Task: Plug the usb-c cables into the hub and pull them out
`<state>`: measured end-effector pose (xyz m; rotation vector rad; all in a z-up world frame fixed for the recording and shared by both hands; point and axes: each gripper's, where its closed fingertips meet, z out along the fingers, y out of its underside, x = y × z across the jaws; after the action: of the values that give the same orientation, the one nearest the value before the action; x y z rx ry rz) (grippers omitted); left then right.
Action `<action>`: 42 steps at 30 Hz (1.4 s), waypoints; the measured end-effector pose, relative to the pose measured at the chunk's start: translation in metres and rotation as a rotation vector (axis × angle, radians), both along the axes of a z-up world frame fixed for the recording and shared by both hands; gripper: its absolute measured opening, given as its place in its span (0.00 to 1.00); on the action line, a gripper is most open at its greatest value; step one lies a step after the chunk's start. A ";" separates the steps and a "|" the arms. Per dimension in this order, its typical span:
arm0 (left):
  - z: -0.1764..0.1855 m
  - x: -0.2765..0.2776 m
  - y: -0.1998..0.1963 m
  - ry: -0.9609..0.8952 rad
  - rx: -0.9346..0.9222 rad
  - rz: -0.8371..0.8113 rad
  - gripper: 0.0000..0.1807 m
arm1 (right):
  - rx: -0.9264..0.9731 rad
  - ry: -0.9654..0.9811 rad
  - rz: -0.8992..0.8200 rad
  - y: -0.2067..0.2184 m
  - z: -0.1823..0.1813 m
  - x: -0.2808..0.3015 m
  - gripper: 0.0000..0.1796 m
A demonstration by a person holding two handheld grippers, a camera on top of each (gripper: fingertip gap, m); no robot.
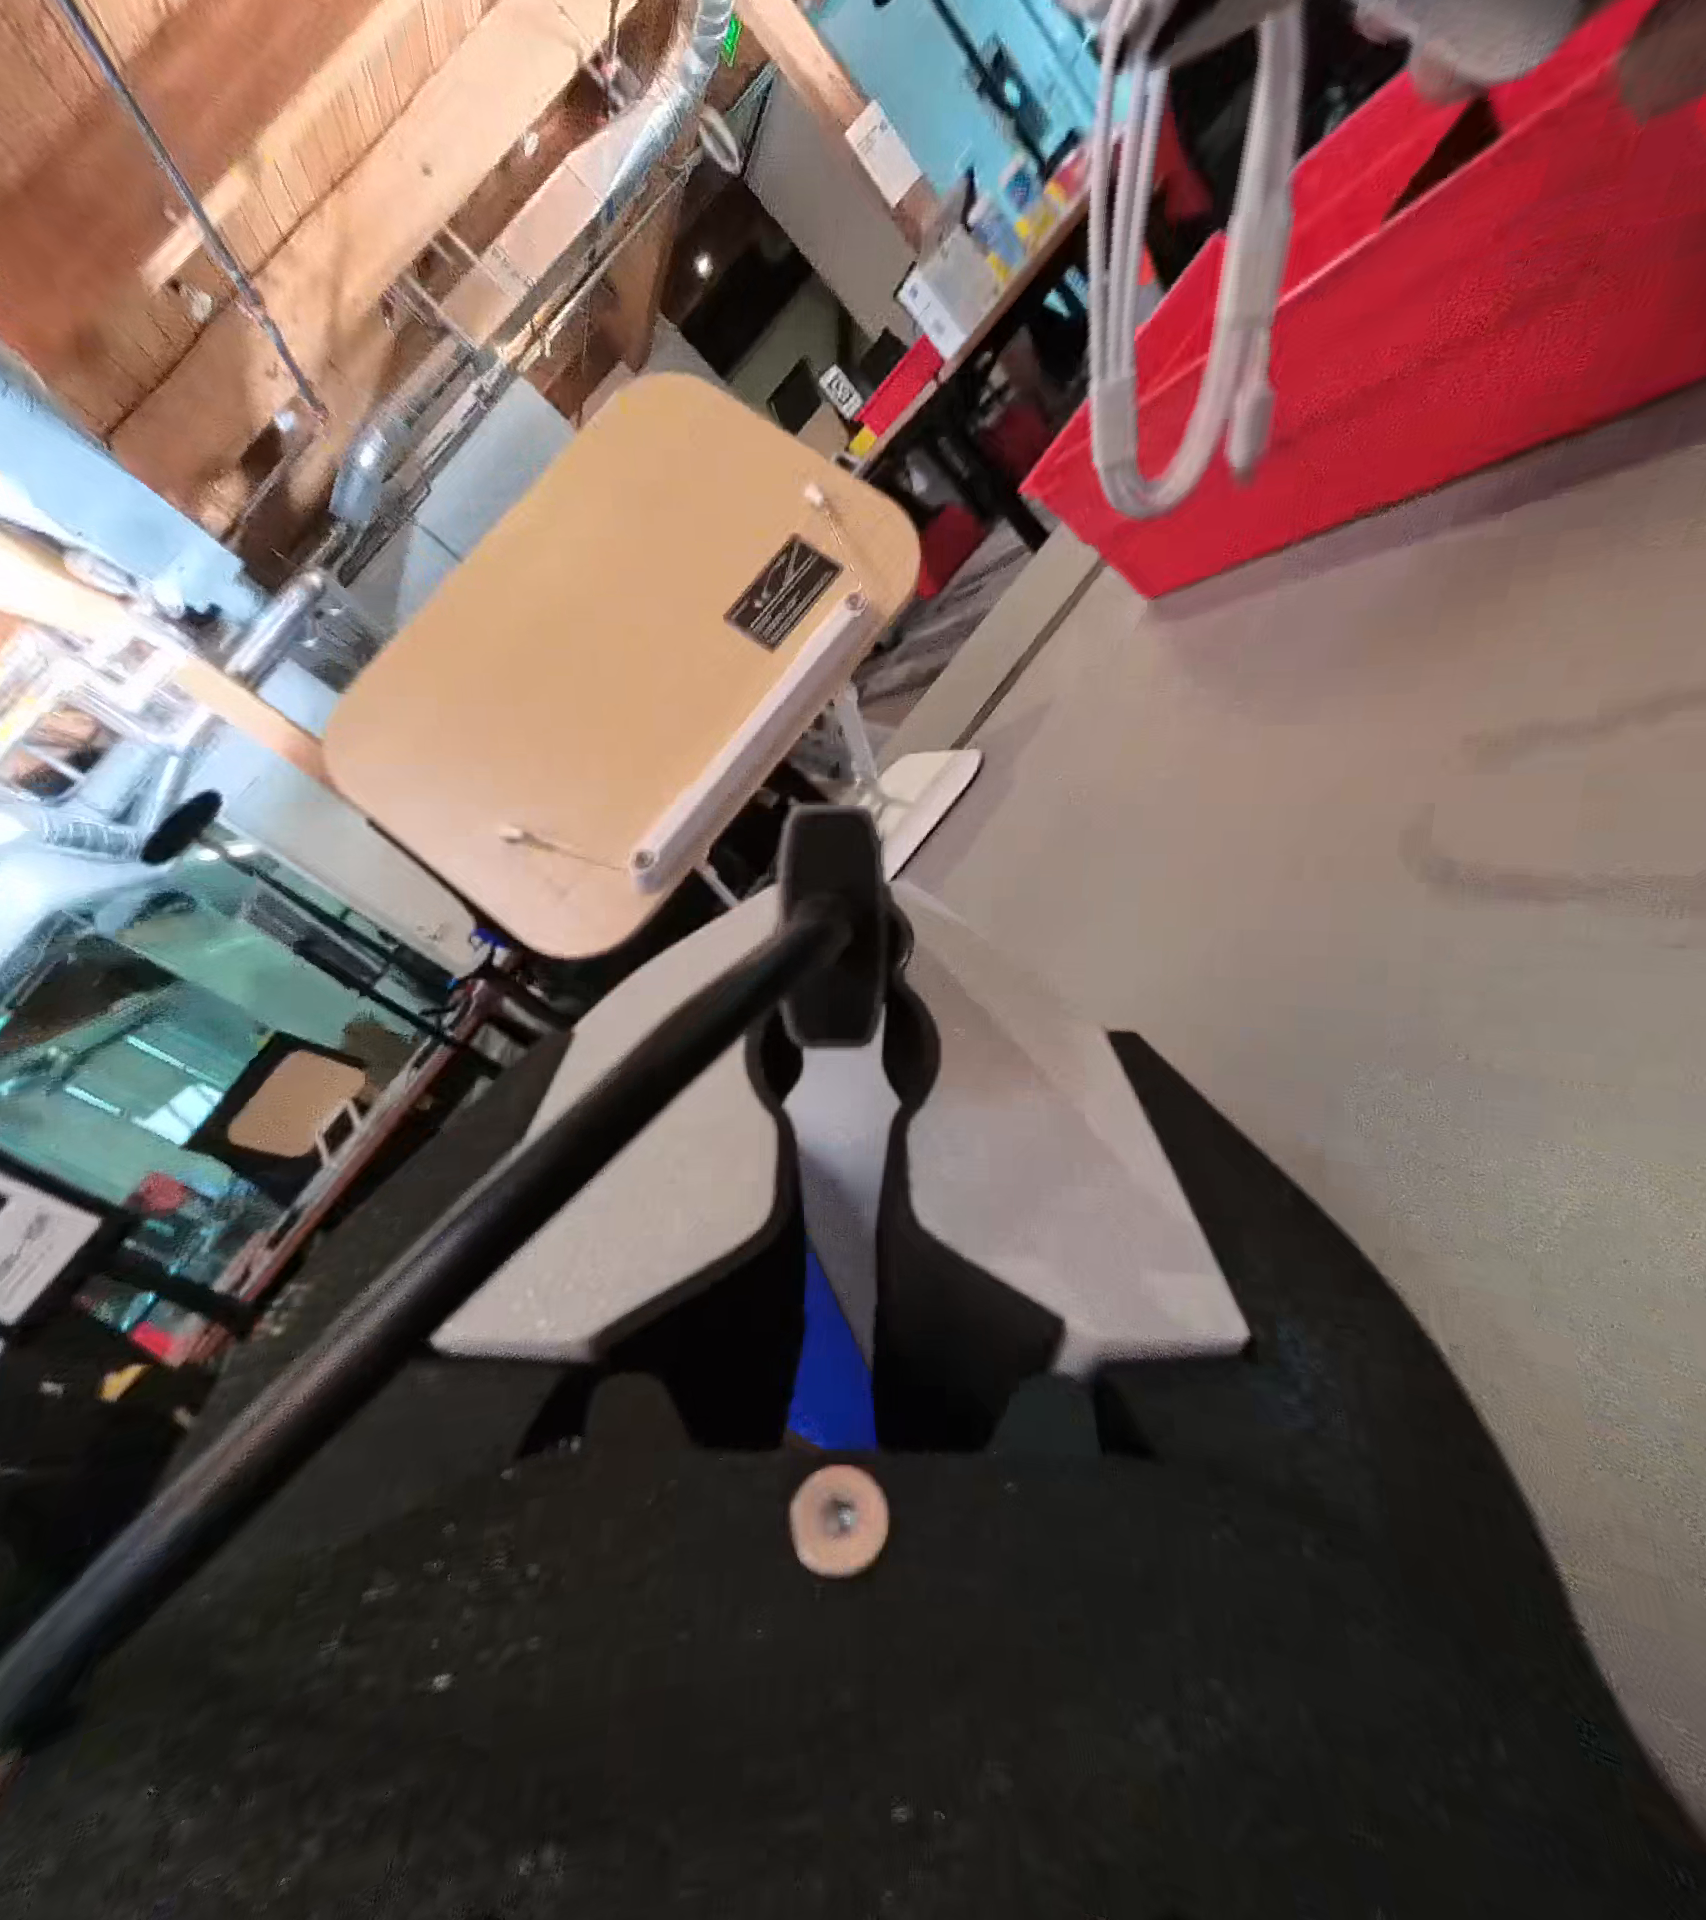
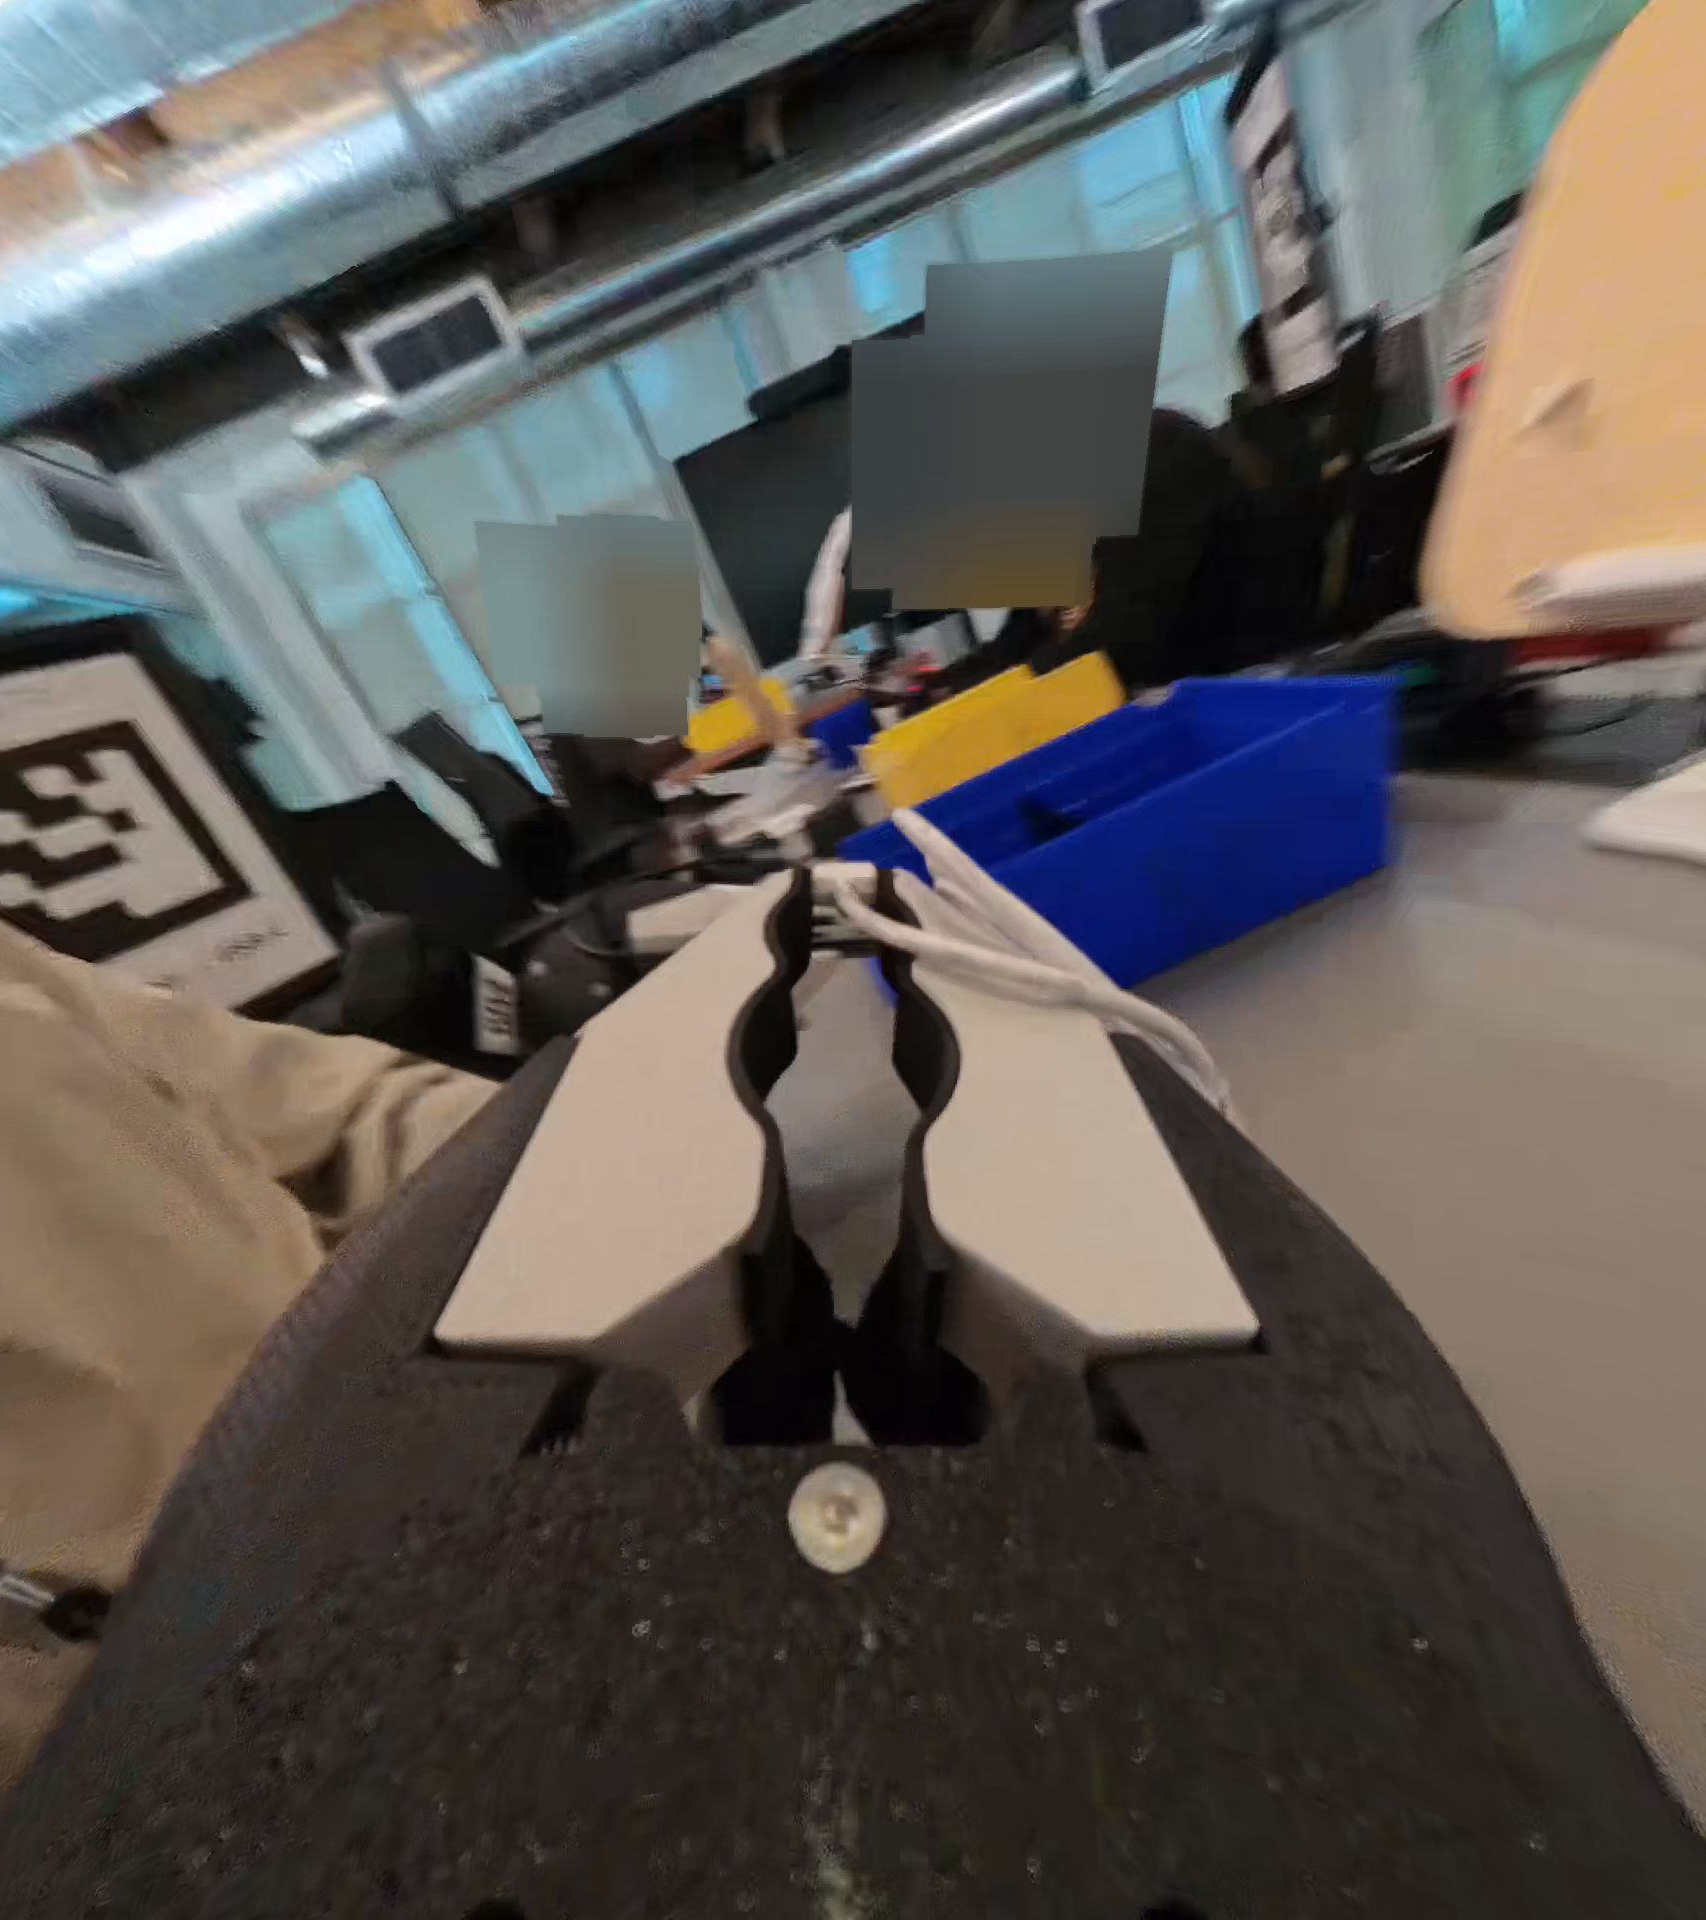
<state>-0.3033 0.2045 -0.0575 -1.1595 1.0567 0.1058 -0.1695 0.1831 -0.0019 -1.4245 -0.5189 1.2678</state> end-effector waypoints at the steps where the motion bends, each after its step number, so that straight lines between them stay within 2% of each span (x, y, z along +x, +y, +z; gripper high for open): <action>1: 0.002 0.006 -0.005 0.000 0.003 -0.021 0.06 | 0.021 -0.064 -0.030 0.005 0.002 0.016 0.06; 3: -0.002 0.029 -0.020 0.046 0.018 -0.081 0.06 | -0.036 -0.151 0.035 0.003 0.005 0.027 0.07; 6: -0.012 0.050 -0.034 0.104 0.041 -0.162 0.06 | -0.028 -0.231 0.015 0.001 0.028 0.045 0.06; 9: -0.017 0.050 -0.031 0.135 0.064 -0.158 0.06 | -0.043 -0.225 -0.044 0.003 0.050 0.076 0.06; 12: -0.015 0.047 -0.028 0.097 0.017 -0.156 0.06 | -0.138 -0.177 -0.086 0.010 0.051 0.114 0.06; 14: -0.015 0.043 -0.025 0.079 -0.004 -0.149 0.06 | -0.229 -0.159 -0.180 0.024 0.038 0.147 0.06; 18: -0.020 0.041 -0.021 0.090 -0.013 -0.143 0.06 | -0.439 -0.243 -0.283 0.048 -0.027 0.196 0.07; 21: -0.020 0.042 -0.023 0.093 -0.011 -0.151 0.06 | -0.408 -0.187 -0.284 0.062 -0.038 0.207 0.07; 24: -0.020 0.045 -0.027 0.115 0.009 -0.161 0.06 | -0.405 -0.254 -0.337 0.073 -0.057 0.218 0.07; 28: -0.023 0.047 -0.031 0.153 0.036 -0.167 0.06 | -0.753 -0.328 -0.412 0.069 -0.111 0.244 0.08; 29: -0.023 0.047 -0.032 0.154 0.036 -0.170 0.05 | -0.820 -0.337 -0.417 0.065 -0.118 0.248 0.15; 30: -0.024 0.048 -0.033 0.155 0.033 -0.174 0.06 | -0.865 -0.366 -0.421 0.061 -0.125 0.251 0.22; 31: -0.024 0.048 -0.033 0.156 0.030 -0.176 0.06 | -0.895 -0.421 -0.438 0.055 -0.131 0.257 0.25; 37: -0.027 0.049 -0.032 0.159 0.016 -0.182 0.06 | -0.932 -0.737 -0.661 0.038 -0.141 0.307 0.24; 40: -0.027 0.050 -0.032 0.161 0.016 -0.184 0.06 | -0.947 -0.918 -0.774 0.032 -0.150 0.332 0.19; 42: -0.027 0.051 -0.033 0.163 0.016 -0.186 0.06 | -0.947 -0.929 -0.785 0.036 -0.157 0.331 0.18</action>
<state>-0.2522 0.1714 -0.0849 -1.0461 1.3008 0.0628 0.1620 0.2190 -0.1586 -2.6614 0.1502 0.0831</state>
